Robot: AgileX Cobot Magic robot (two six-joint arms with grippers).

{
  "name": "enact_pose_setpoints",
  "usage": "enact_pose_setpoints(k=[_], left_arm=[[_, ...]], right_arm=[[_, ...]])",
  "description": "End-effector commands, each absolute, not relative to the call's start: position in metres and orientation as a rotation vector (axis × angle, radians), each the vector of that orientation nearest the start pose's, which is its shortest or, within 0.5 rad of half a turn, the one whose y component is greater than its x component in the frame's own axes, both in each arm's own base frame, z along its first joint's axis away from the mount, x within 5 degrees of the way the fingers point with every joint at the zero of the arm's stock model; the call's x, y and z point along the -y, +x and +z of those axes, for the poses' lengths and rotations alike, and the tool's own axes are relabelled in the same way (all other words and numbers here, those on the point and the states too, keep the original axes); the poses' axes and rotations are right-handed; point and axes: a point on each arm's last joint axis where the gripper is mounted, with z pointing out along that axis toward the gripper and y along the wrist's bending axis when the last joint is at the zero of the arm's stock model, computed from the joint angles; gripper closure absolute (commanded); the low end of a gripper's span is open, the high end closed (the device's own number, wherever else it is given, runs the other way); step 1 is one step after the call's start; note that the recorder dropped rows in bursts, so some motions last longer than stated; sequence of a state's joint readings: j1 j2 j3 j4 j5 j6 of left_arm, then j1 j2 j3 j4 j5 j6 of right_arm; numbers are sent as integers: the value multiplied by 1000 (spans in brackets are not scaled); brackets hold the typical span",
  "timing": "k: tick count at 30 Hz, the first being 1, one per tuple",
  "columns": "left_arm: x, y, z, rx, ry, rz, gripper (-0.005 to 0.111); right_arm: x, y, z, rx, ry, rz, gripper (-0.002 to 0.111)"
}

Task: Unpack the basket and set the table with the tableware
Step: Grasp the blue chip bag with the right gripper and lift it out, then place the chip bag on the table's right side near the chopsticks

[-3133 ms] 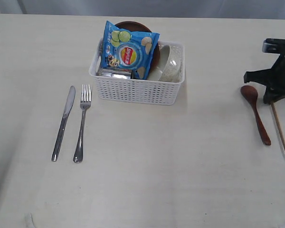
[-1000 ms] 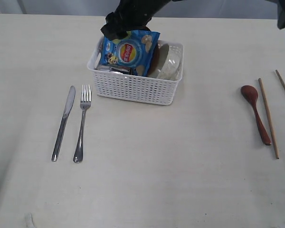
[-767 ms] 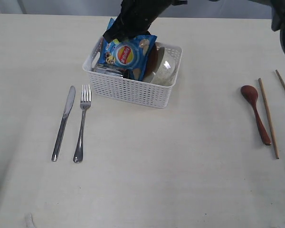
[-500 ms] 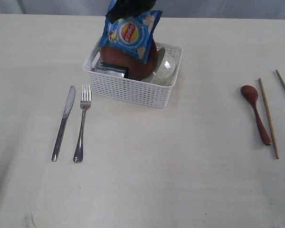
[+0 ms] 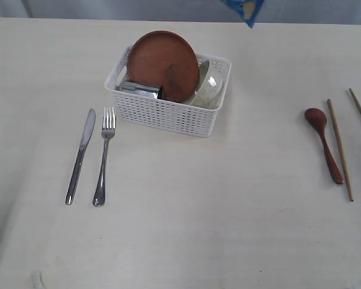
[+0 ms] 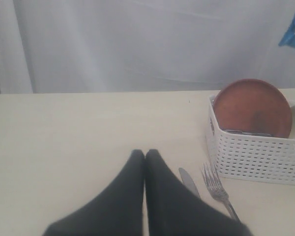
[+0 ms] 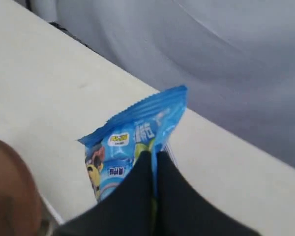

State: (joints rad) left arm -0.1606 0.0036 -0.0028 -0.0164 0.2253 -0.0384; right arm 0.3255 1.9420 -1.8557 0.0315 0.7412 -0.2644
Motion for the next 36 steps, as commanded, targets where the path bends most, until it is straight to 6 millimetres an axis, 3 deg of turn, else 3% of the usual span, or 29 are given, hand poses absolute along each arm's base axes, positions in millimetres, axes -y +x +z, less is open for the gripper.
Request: enact_pose_setpoints(k=[1, 7, 11, 15, 18, 20, 26, 29, 33, 34, 35, 36], left_arm=[[9, 55, 194, -1697, 92, -167, 107], [9, 55, 194, -1697, 92, -167, 107], [9, 55, 194, -1697, 92, -167, 107], [9, 55, 194, -1697, 92, -167, 107], [9, 55, 194, -1697, 92, -167, 107], [9, 55, 194, -1697, 92, -167, 107], [9, 55, 194, -1697, 92, -167, 107], [9, 55, 194, -1697, 92, -167, 107], [9, 55, 194, -1697, 92, -167, 107], [9, 55, 194, -1697, 92, -167, 107], [9, 55, 194, -1697, 92, -167, 107], [9, 55, 194, -1697, 92, -167, 107]], right_arm=[[-77, 448, 305, -2479, -370, 42, 108], [-1, 450, 250, -2849, -88, 27, 108], [32, 447, 227, -2971, 98, 99, 106], [56, 445, 214, -2994, 227, 152, 77], [60, 443, 213, -2996, 245, 159, 41], [59, 444, 213, -2992, 249, 175, 31], [43, 444, 232, -2914, 187, 405, 43], [37, 446, 252, -2851, 93, 404, 44], [28, 453, 294, -2721, 30, 380, 44], [21, 454, 318, -2642, 0, 398, 44], [16, 454, 327, -2611, -26, 420, 44], [-2, 452, 343, -2540, -144, 492, 44]])
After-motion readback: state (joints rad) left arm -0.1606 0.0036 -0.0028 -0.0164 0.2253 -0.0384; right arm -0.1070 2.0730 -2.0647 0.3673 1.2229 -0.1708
